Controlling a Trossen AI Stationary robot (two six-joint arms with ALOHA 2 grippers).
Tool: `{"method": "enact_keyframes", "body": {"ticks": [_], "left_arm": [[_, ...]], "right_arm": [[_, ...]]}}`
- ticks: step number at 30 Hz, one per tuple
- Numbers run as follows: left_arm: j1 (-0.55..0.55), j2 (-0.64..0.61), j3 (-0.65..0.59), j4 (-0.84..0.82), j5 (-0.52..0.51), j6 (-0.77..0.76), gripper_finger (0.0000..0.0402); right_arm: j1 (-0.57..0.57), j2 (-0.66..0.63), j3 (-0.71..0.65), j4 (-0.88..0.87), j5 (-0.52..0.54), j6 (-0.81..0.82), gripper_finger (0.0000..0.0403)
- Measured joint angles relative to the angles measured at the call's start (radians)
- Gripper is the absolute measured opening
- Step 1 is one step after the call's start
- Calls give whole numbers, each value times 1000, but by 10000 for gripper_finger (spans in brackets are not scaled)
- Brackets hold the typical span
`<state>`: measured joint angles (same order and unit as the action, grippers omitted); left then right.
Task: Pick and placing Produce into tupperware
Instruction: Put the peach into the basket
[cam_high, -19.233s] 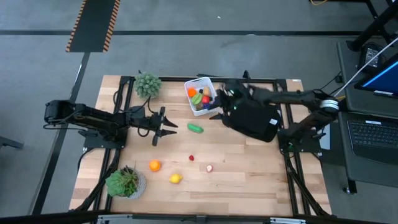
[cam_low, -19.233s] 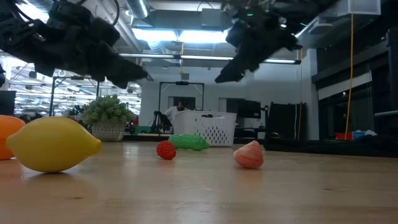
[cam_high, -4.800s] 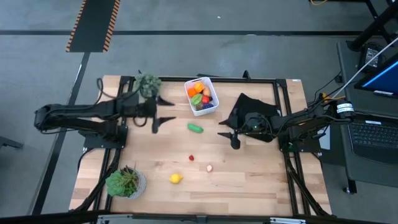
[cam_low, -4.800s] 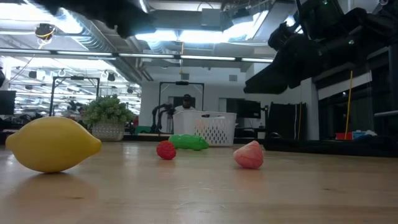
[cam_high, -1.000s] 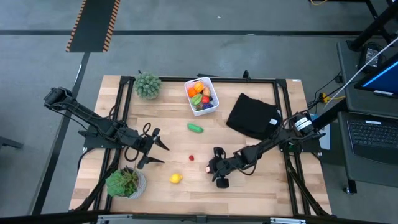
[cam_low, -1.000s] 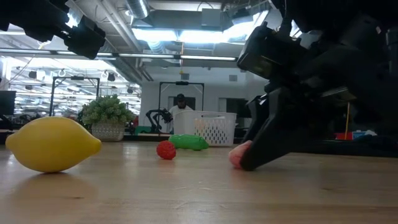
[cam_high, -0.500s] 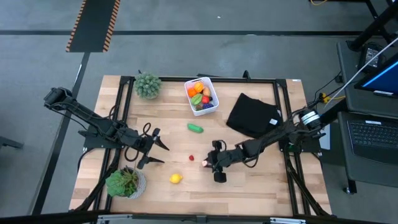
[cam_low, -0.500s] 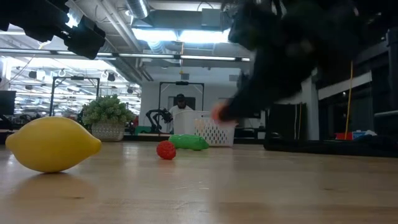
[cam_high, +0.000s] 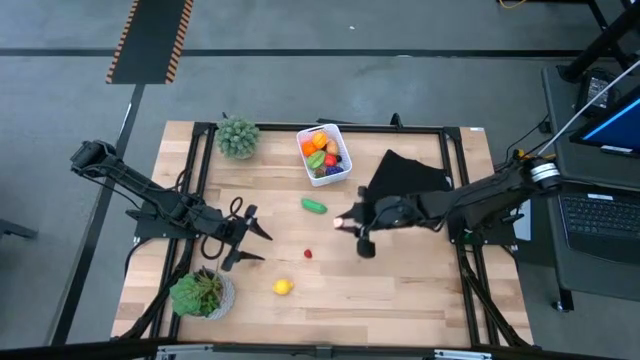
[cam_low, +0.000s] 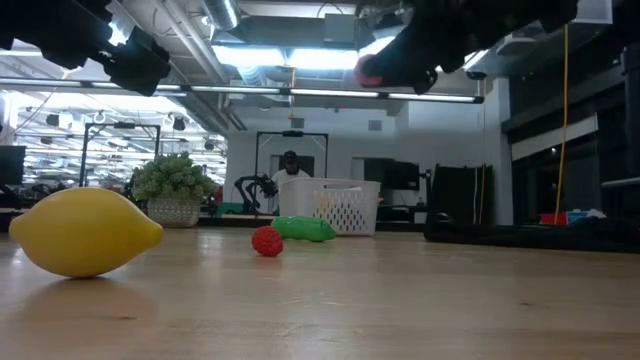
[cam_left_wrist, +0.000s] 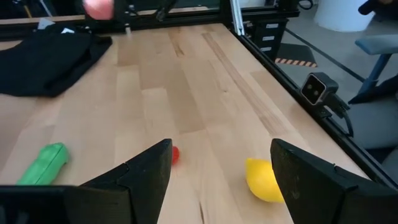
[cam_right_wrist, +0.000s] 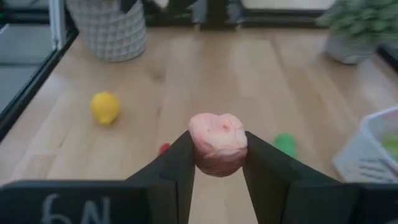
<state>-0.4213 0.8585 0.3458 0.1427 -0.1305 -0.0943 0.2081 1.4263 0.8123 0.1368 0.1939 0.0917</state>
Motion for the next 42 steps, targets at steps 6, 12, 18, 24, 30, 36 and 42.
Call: {"method": "enact_keyframes", "body": {"ticks": [6,12,18,24,30,36,42], "left_arm": [[0,6,0,-3,-36,33,263],[5,8,0,-1,-47,52,263],[5,8,0,0,-47,51,263],[5,8,0,0,-47,51,263],[5,8,0,0,-46,51,263],[5,8,0,0,-46,51,263],[5,8,0,0,-46,52,263]], "right_arm": [[-54,-76,-135,124,-10,-17,122],[-95,-81,-264,374,-12,-25,122],[-130,-81,-352,524,-13,-23,122],[-153,-81,-365,556,-11,-18,122],[-191,-81,-365,562,151,23,121],[-246,-81,-365,562,245,63,113],[-287,-81,-365,562,241,61,113]]}}
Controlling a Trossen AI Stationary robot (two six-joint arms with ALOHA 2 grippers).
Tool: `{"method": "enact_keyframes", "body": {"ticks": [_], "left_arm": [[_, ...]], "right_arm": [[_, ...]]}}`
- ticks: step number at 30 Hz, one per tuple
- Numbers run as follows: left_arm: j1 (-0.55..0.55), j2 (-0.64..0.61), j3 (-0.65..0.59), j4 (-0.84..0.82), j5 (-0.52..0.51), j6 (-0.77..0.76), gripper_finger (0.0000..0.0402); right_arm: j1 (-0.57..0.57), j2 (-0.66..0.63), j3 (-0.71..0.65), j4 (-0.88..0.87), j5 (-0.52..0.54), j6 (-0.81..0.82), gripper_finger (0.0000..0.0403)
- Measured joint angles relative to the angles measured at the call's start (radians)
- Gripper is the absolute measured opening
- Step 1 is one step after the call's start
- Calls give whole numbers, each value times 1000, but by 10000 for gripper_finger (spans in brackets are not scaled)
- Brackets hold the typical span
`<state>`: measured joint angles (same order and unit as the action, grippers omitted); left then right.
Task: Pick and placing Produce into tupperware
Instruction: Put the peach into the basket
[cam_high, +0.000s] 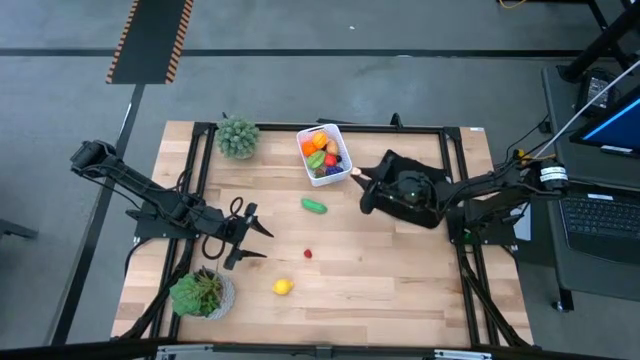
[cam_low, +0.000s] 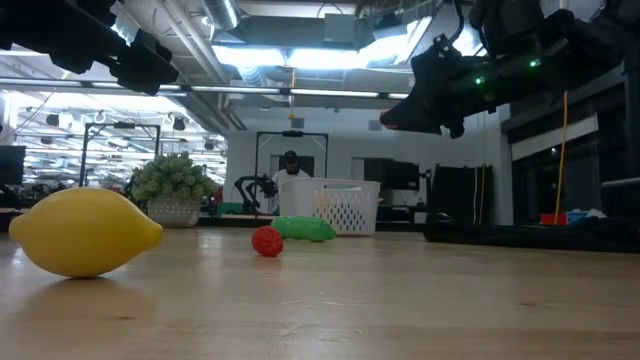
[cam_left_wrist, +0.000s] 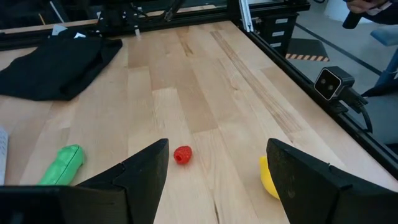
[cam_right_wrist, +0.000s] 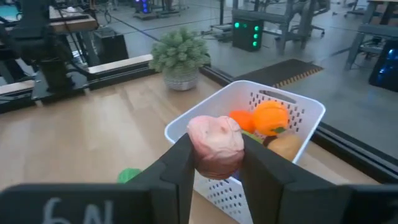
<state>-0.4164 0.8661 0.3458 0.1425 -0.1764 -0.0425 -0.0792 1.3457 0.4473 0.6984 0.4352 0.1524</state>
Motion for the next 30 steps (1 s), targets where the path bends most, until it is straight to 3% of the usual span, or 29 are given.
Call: {"method": "enact_keyframes", "body": {"ticks": [8,21,30], "left_arm": [[0,0,0,0,0,26,263],[0,0,0,0,1,26,263],[0,0,0,-1,1,31,263]], "right_arm": [[-64,39,43,-14,-97,-1,113],[-179,334,320,-40,-173,-79,112],[-264,393,599,-486,-327,-140,112]]}}
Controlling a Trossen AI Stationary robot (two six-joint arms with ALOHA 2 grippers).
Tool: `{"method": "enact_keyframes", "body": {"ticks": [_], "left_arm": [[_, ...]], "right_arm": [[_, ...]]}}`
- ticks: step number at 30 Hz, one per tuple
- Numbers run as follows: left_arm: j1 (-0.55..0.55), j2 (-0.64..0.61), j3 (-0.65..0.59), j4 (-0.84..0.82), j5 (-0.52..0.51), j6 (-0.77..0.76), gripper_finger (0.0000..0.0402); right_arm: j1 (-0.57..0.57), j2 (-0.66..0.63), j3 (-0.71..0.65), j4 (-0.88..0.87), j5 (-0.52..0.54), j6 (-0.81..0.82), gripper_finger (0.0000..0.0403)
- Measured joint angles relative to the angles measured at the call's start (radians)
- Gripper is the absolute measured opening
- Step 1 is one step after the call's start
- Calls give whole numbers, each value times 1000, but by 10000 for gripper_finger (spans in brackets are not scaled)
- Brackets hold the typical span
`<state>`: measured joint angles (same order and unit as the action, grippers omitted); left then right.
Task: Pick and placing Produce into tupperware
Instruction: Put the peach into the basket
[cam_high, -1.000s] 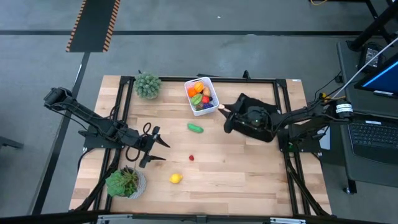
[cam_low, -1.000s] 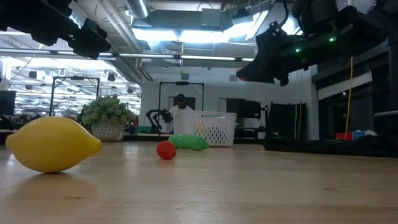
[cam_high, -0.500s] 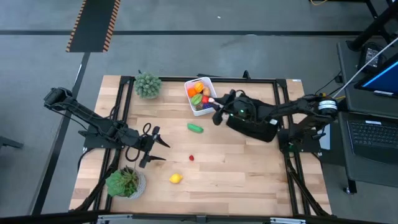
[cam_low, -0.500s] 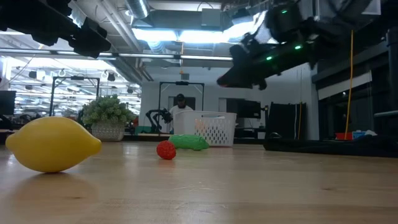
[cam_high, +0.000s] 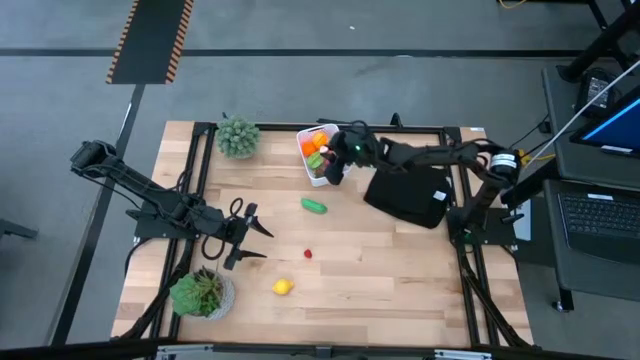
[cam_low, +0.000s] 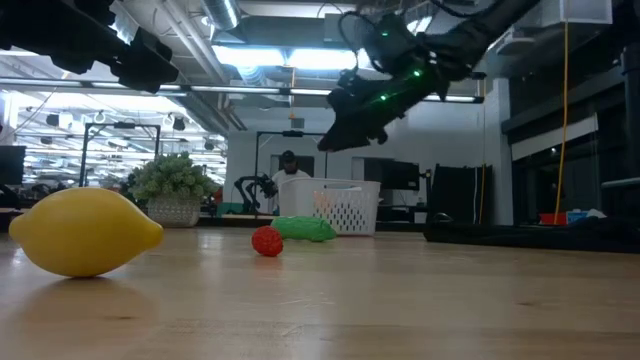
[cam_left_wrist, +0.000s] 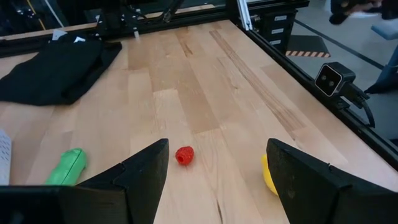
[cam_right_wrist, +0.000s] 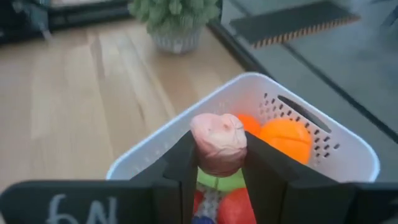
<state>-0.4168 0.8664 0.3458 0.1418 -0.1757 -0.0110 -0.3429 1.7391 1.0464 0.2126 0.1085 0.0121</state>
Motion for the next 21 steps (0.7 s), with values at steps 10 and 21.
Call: {"method": "enact_keyframes", "body": {"ticks": [10,21], "left_arm": [[4,0,0,-2,1,22,263],[4,0,0,-2,1,22,263]], "right_arm": [[-65,132,383,-640,-119,-71,112],[-122,254,754,-1096,-244,-191,112]]}}
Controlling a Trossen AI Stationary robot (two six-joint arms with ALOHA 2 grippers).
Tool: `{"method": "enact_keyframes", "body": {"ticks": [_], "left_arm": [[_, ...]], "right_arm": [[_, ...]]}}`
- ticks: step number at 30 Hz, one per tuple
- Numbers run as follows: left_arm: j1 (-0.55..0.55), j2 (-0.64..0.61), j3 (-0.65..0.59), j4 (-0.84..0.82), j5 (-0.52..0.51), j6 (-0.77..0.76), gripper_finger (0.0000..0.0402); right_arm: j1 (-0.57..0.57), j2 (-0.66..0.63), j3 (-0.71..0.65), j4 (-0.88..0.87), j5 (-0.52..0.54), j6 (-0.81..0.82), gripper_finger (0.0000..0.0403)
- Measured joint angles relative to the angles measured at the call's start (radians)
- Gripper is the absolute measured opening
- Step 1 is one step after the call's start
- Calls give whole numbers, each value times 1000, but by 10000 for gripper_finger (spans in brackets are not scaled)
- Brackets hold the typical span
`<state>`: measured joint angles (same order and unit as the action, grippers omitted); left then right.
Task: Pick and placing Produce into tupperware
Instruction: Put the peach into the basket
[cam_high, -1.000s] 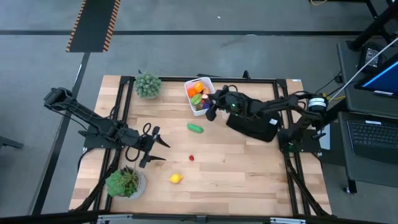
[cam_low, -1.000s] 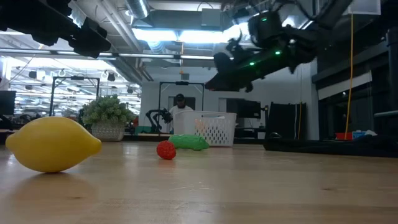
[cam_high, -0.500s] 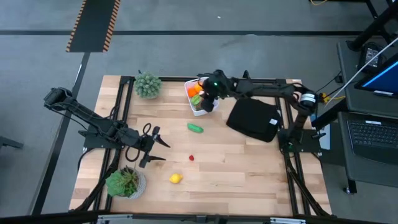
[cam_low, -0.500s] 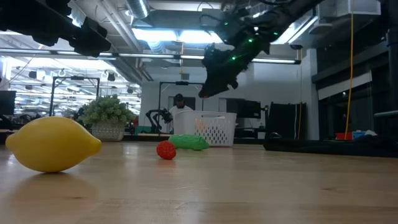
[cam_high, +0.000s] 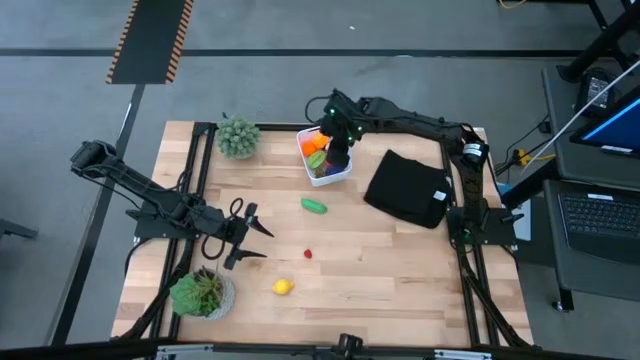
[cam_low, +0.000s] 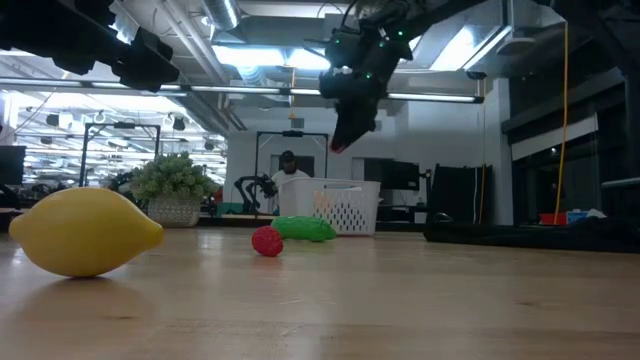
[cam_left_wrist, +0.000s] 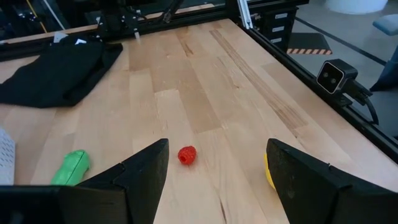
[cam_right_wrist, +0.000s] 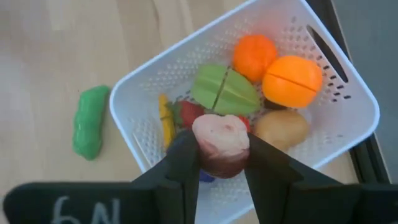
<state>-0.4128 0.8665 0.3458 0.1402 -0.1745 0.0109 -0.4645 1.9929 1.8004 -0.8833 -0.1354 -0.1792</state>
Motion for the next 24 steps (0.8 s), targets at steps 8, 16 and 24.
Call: {"method": "enact_keyframes", "body": {"ticks": [8,16,24], "left_arm": [[0,0,0,0,0,0,263],[0,0,0,0,-1,0,263],[0,0,0,0,-1,0,263]], "right_arm": [[-18,13,44,-49,-52,-43,112],[-14,32,42,31,-73,-43,112],[-9,147,42,69,-98,-42,112]]}}
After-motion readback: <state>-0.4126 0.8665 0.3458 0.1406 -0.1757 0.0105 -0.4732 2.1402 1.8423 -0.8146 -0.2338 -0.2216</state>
